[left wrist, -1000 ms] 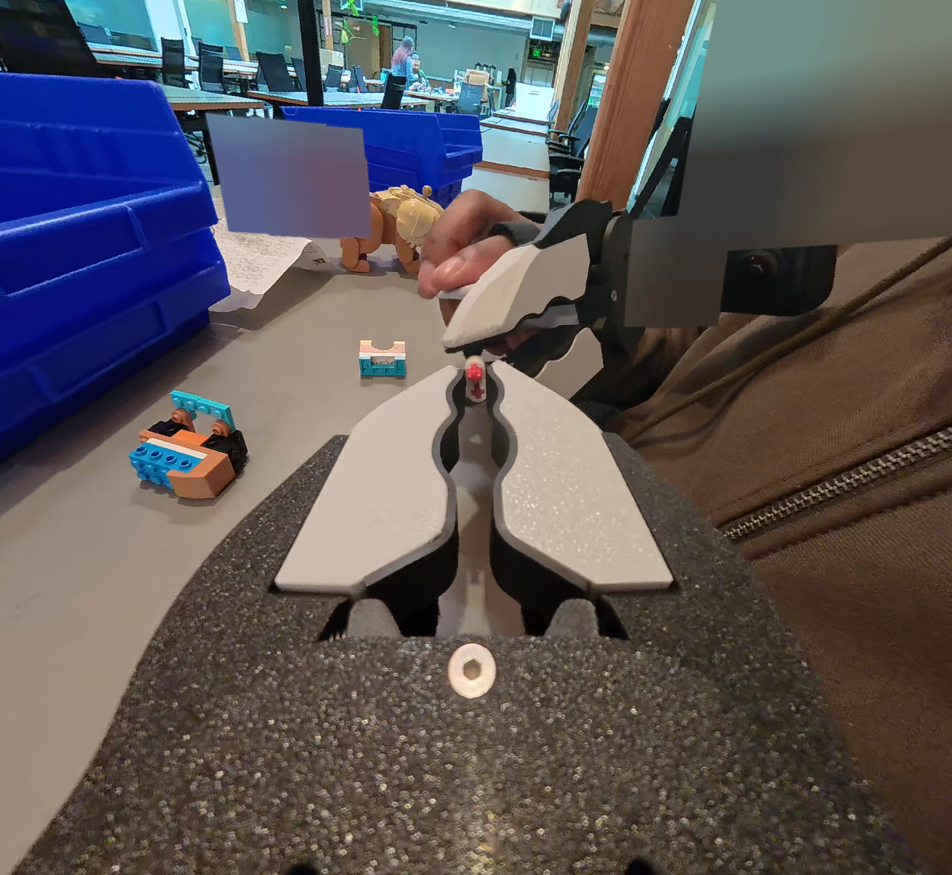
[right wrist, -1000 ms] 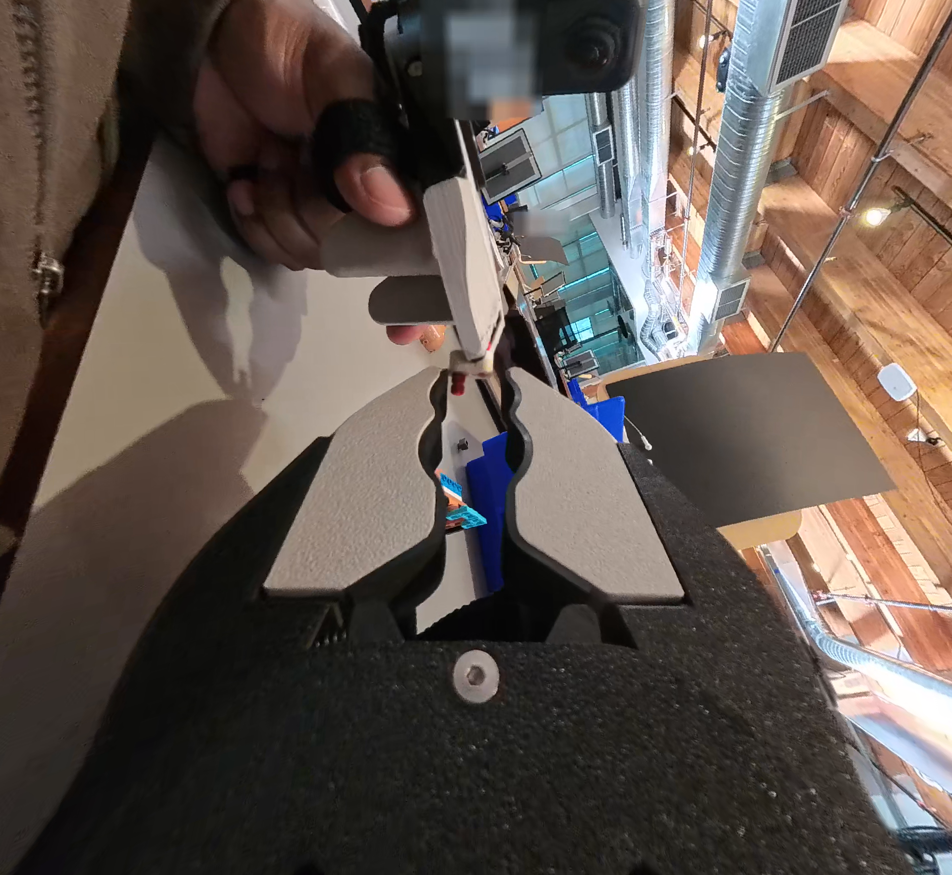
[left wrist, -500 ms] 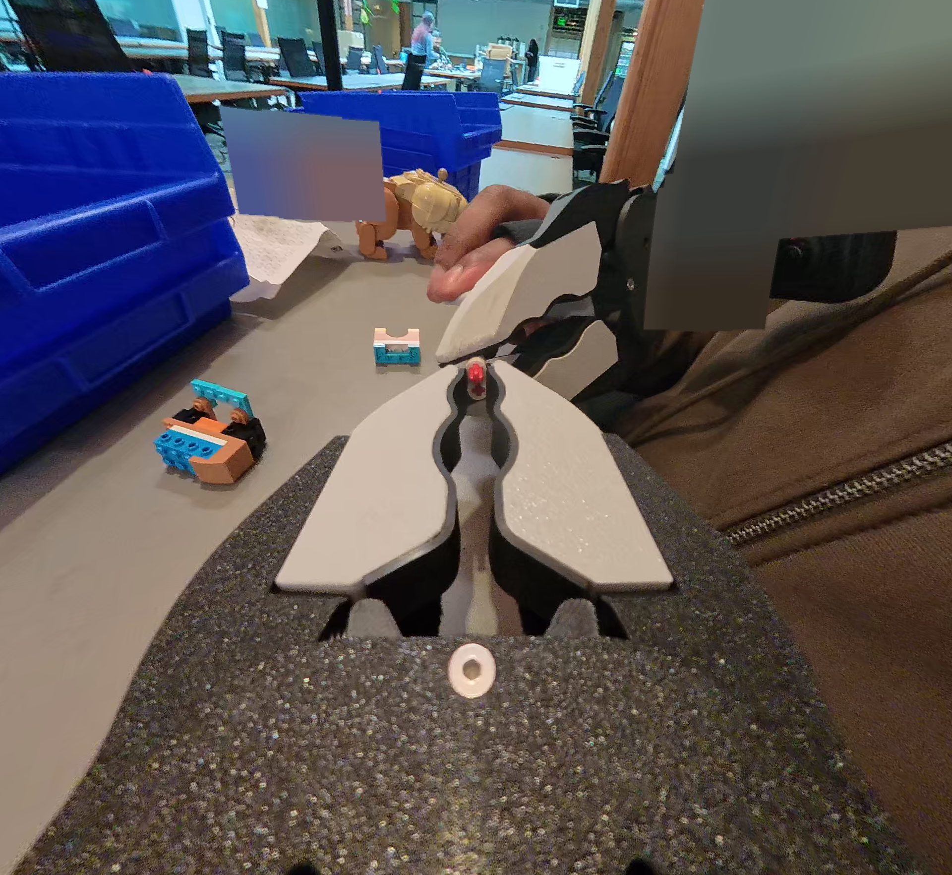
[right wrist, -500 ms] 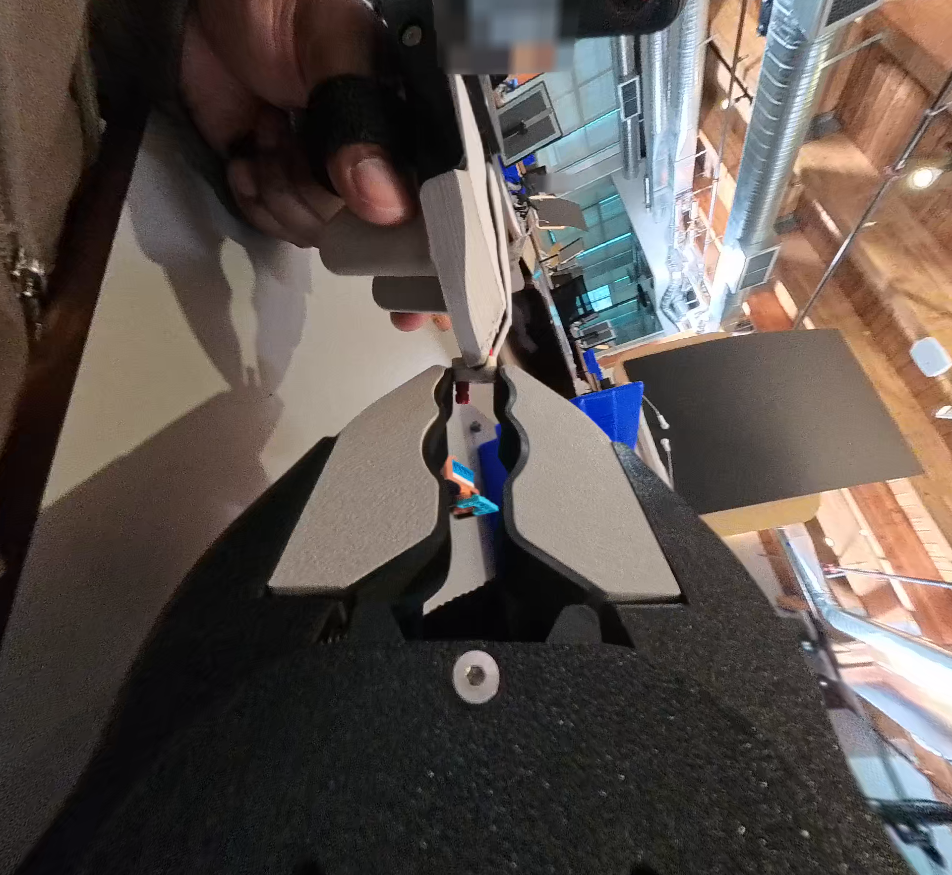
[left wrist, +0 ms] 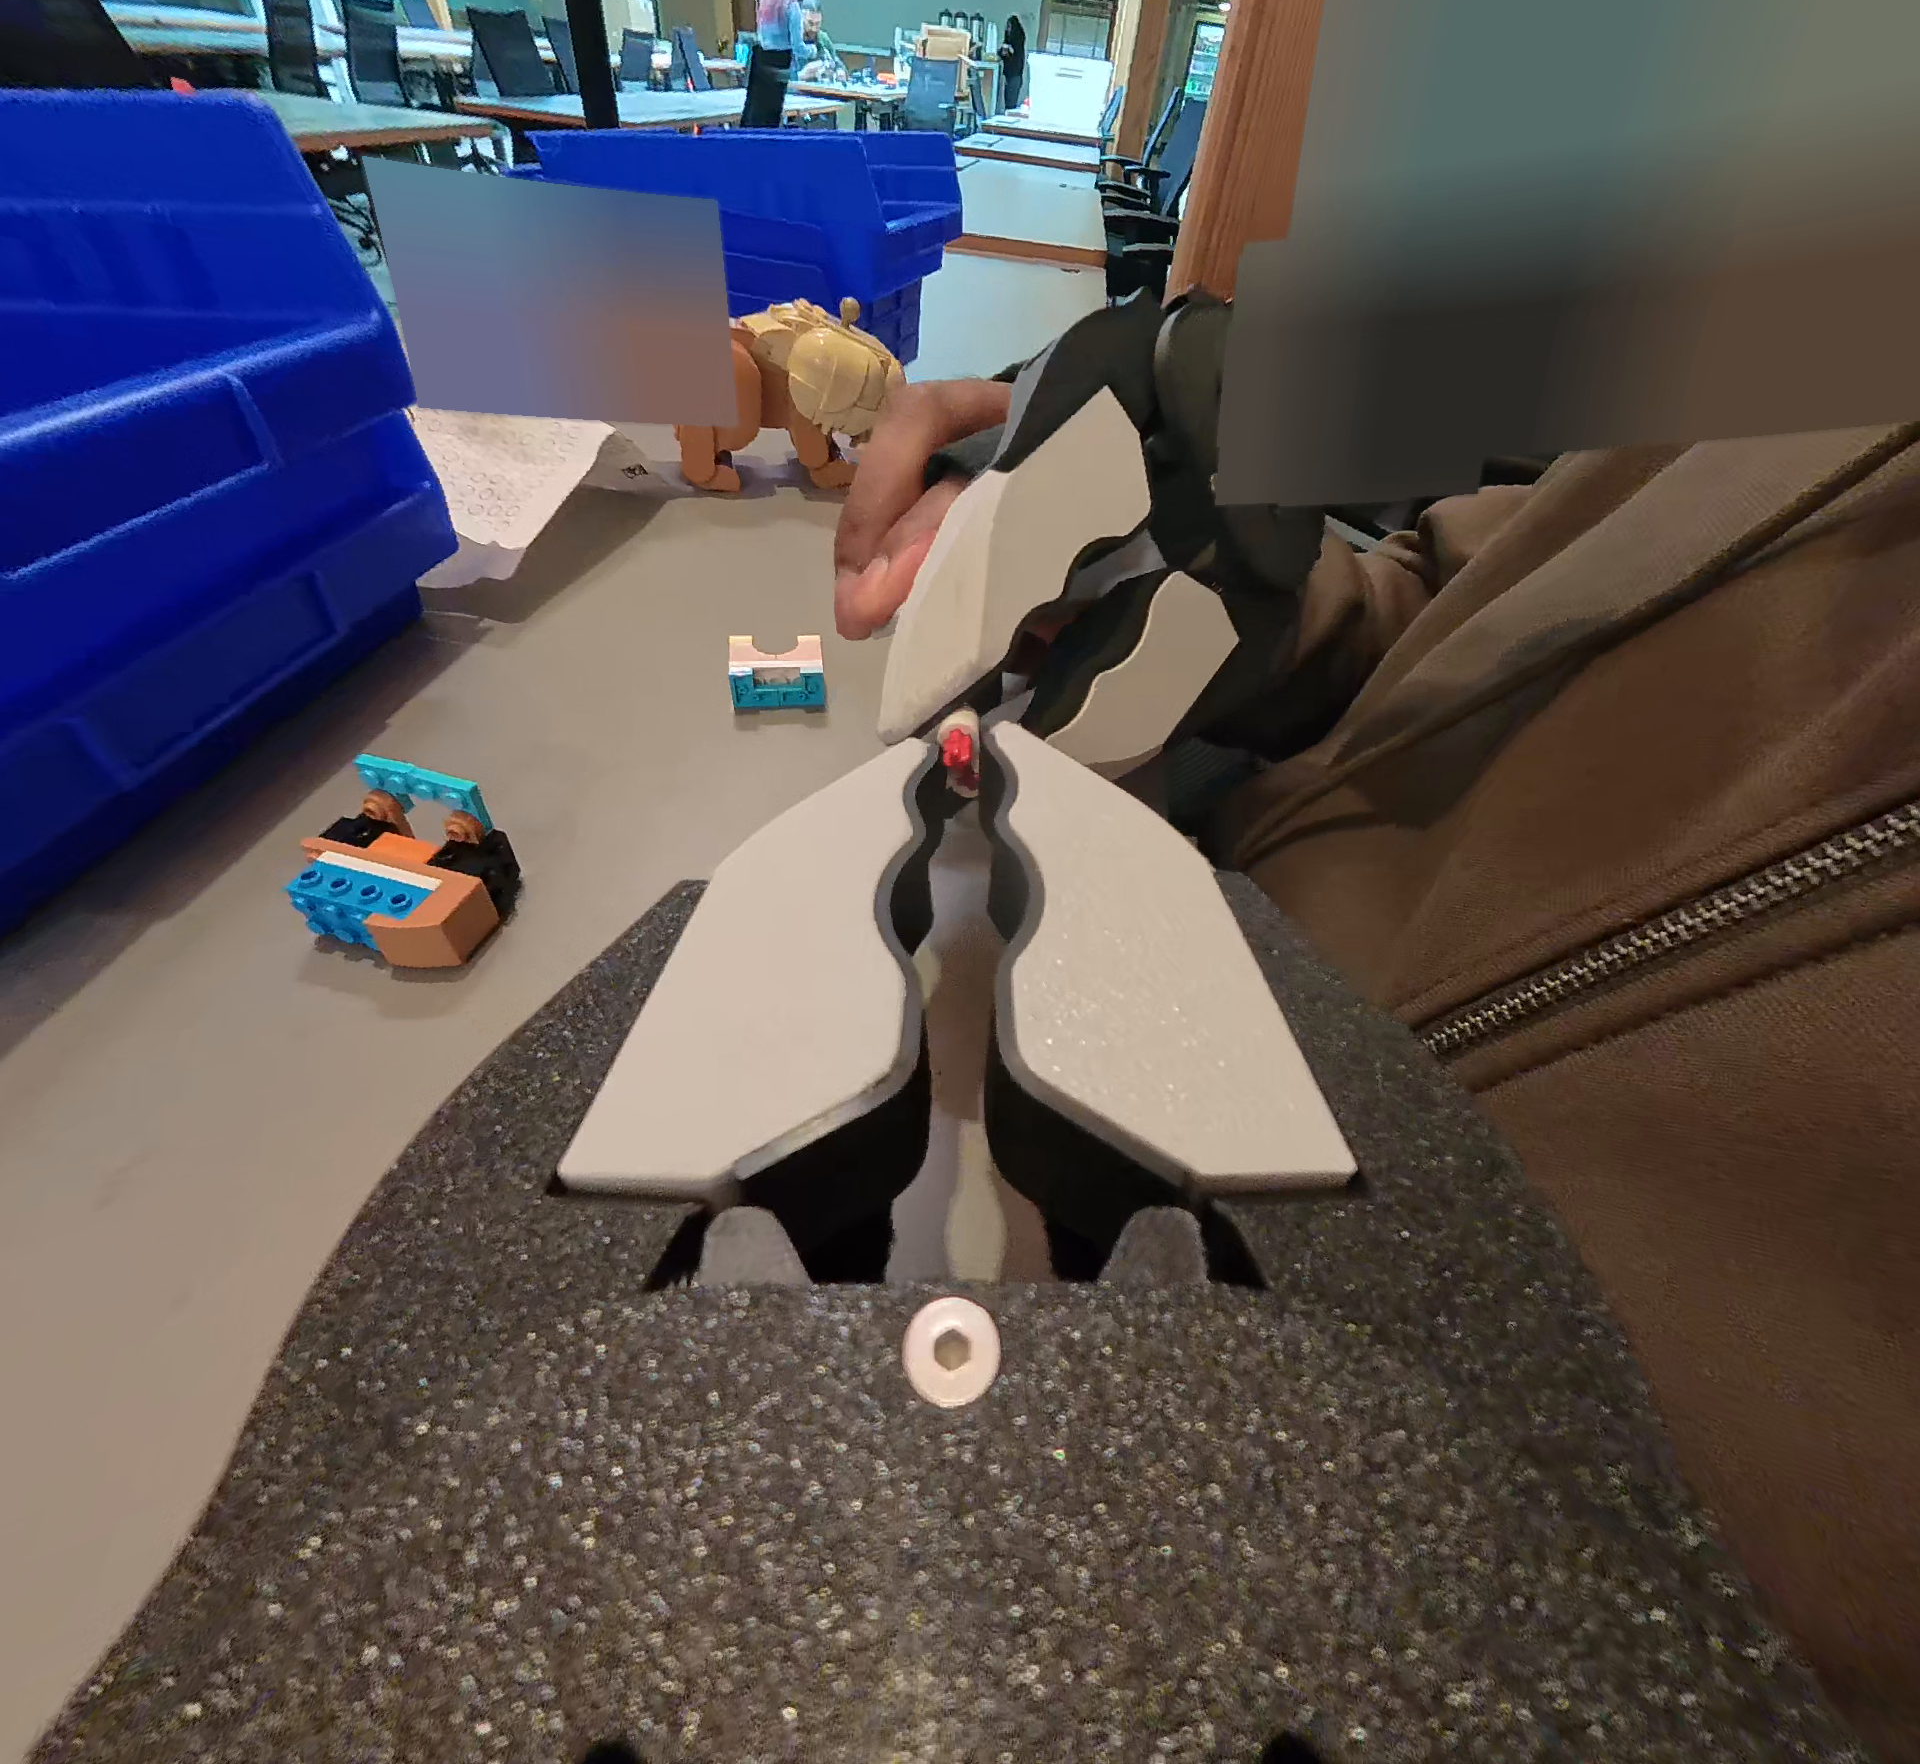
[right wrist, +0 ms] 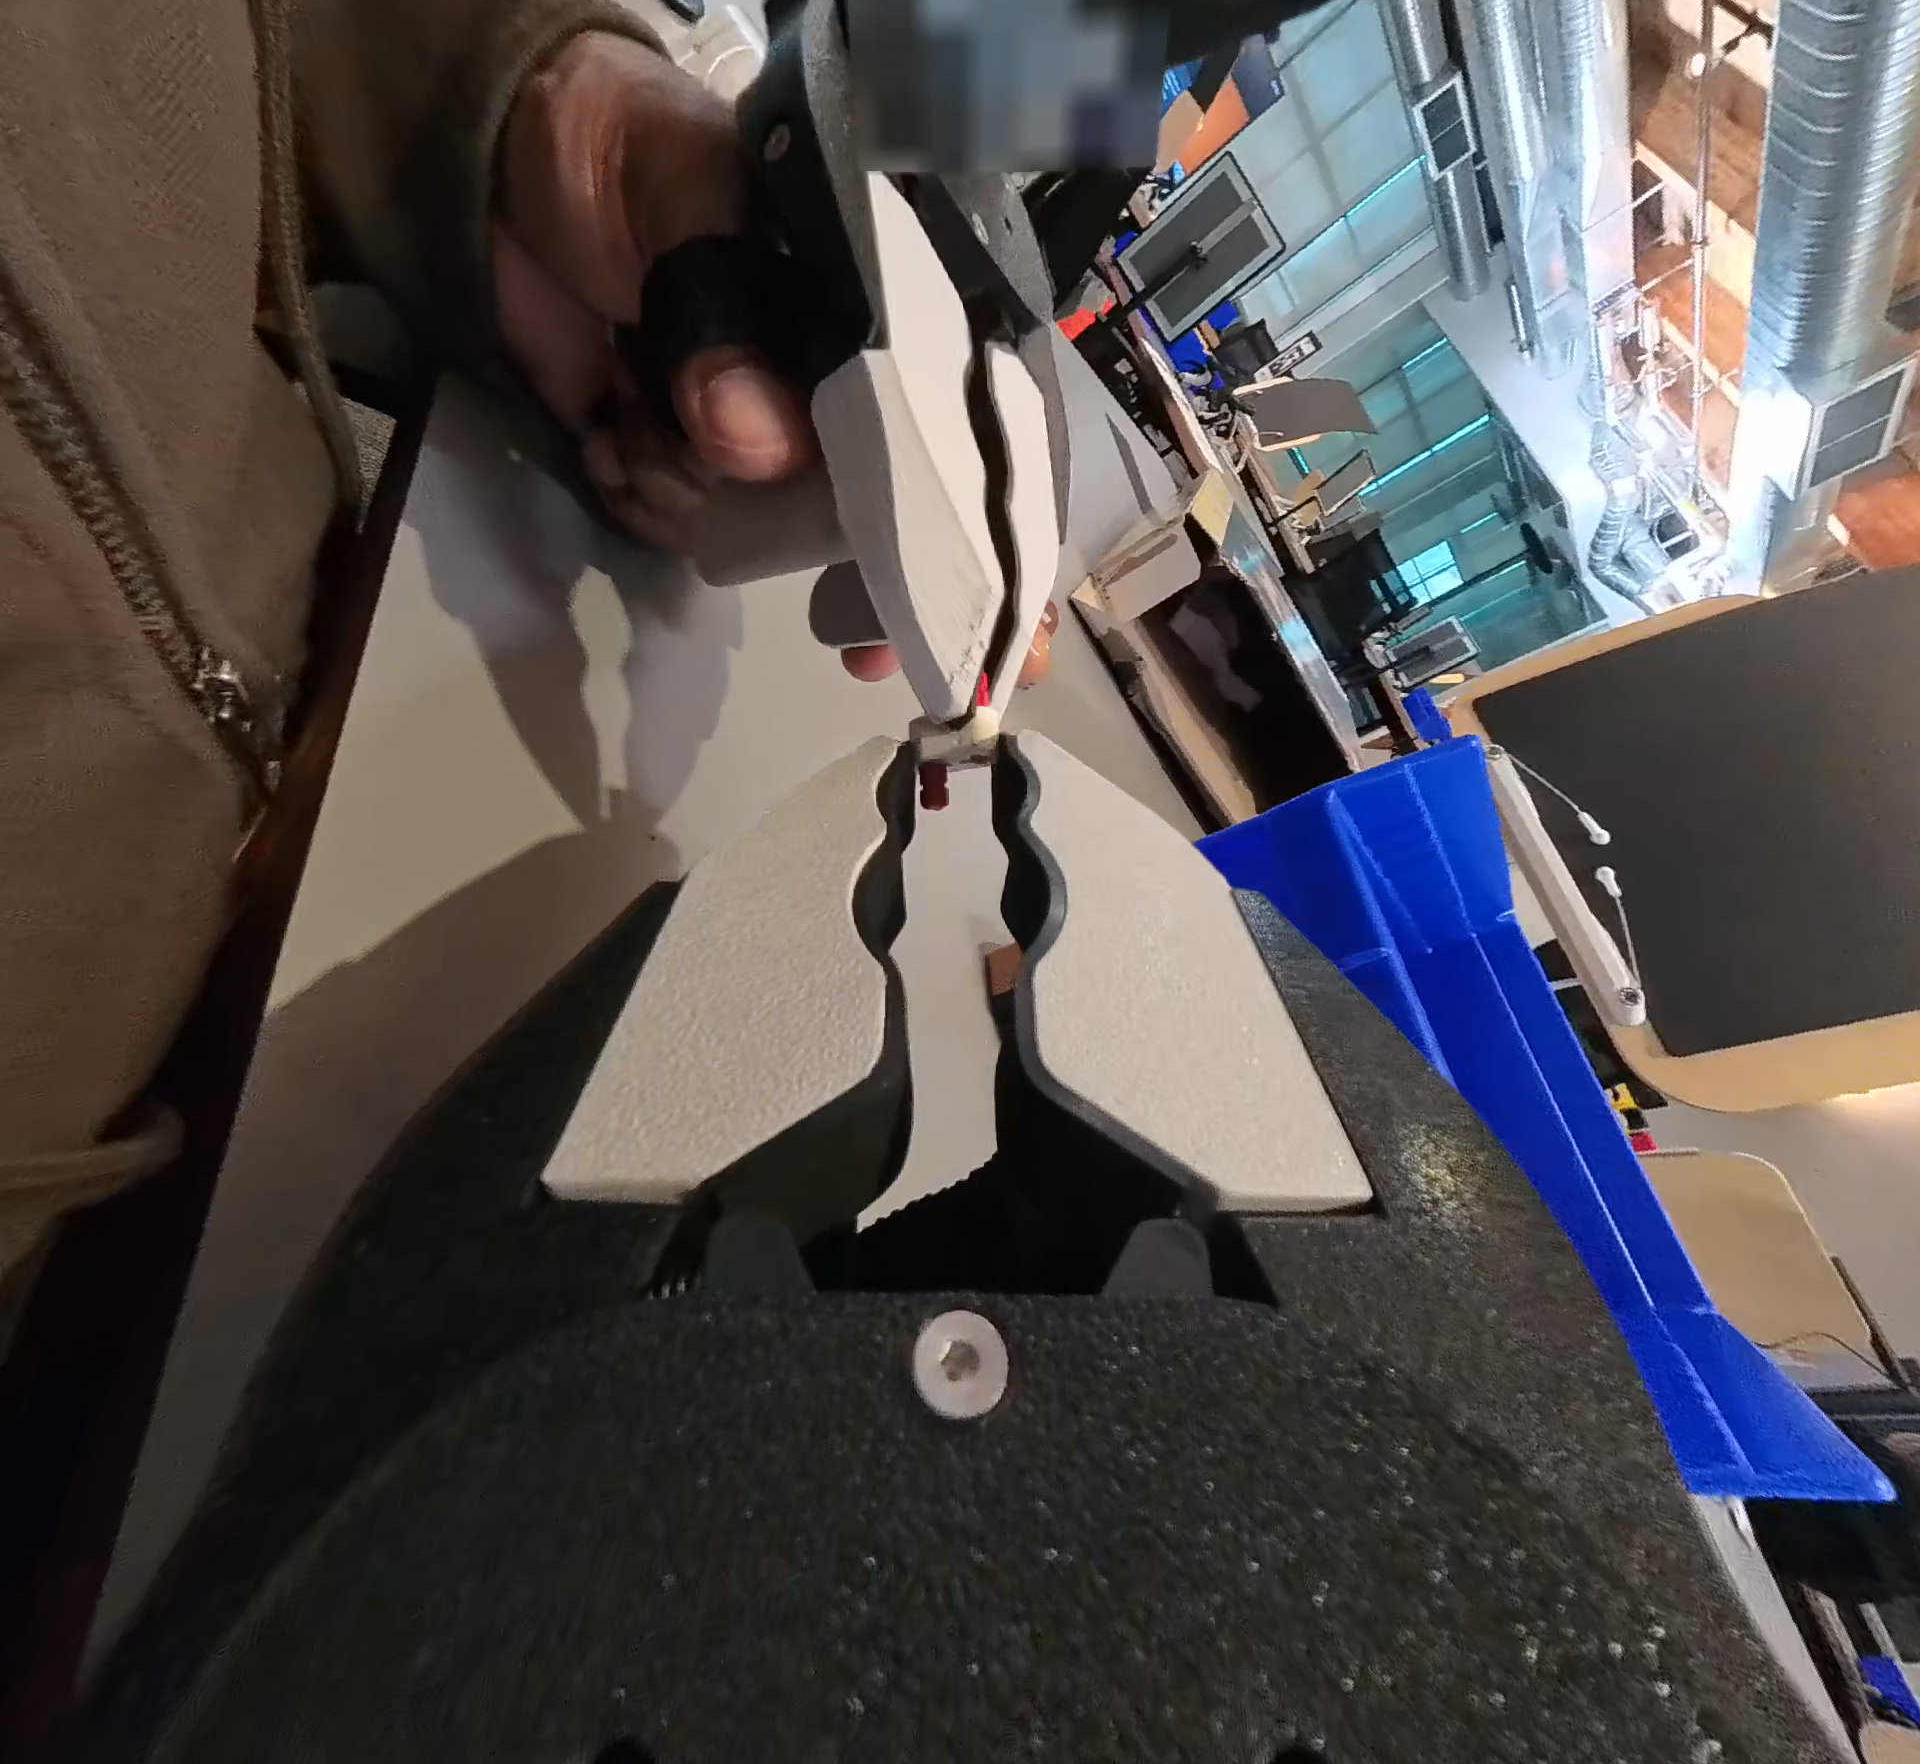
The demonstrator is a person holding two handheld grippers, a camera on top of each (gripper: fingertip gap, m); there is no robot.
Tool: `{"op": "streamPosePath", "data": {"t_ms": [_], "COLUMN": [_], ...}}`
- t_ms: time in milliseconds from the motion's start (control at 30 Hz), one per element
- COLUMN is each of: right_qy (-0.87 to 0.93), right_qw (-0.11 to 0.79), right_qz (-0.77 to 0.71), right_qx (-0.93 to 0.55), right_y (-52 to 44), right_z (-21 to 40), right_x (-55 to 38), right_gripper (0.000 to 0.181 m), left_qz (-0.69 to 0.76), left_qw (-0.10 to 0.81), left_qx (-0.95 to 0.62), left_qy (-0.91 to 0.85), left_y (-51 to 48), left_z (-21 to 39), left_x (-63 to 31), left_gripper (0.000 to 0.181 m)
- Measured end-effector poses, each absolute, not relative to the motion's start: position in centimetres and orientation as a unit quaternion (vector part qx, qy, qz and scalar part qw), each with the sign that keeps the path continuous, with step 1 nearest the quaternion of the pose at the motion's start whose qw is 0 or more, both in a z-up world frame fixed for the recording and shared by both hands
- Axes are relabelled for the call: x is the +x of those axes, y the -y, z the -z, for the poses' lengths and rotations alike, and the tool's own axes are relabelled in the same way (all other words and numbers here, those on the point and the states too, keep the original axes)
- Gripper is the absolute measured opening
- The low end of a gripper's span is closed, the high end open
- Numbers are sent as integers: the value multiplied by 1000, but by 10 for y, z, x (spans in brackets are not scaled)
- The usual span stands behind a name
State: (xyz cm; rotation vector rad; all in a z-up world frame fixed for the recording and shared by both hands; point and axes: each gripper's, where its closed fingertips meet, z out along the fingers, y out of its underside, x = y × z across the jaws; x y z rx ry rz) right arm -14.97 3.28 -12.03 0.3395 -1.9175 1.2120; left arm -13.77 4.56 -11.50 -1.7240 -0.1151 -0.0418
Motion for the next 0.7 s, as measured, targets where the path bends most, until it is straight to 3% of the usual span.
{"op": "streamPosePath", "data": {"t_ms": [333, 700], "right_qy": [757, 744], "right_qw": [437, 471], "right_qz": [-460, -445], "right_qx": [157, 162], "right_y": [-31, -31], "right_z": [125, 124], "right_x": [-150, -154], "right_gripper": [16, 16], "left_qz": [117, 111], "left_qw": [638, 630], "left_qx": [-757, -764], "left_qy": [73, 86], "left_y": [-43, -48], "left_z": [119, 123], "left_x": [-136, -138], "left_gripper": [7, 7]}}
